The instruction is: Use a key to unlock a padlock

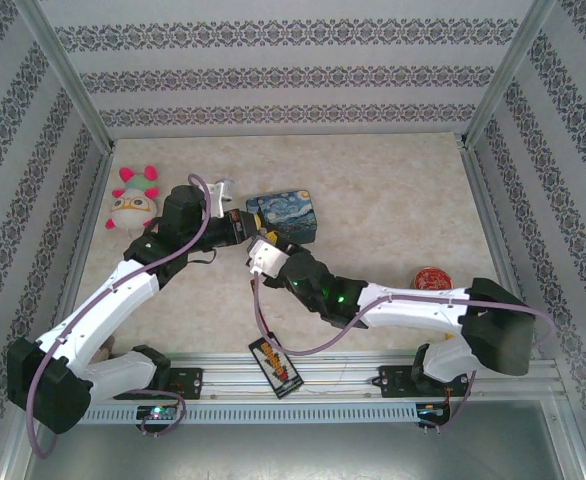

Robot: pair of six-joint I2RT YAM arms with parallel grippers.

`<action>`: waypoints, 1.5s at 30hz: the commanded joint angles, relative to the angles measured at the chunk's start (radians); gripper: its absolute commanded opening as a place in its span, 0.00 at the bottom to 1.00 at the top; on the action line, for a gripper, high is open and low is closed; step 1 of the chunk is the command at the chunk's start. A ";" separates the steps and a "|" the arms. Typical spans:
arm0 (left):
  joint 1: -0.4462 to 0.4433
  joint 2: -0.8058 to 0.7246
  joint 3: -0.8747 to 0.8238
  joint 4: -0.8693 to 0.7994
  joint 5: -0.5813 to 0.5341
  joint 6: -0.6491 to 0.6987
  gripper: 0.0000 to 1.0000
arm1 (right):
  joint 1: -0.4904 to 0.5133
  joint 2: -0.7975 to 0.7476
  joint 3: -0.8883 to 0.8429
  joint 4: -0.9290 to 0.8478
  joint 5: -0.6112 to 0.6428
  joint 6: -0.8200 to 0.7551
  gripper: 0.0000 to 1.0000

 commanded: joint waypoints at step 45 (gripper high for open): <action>-0.004 0.033 0.083 -0.064 0.064 -0.016 0.00 | -0.032 -0.050 -0.043 0.246 0.006 -0.082 0.41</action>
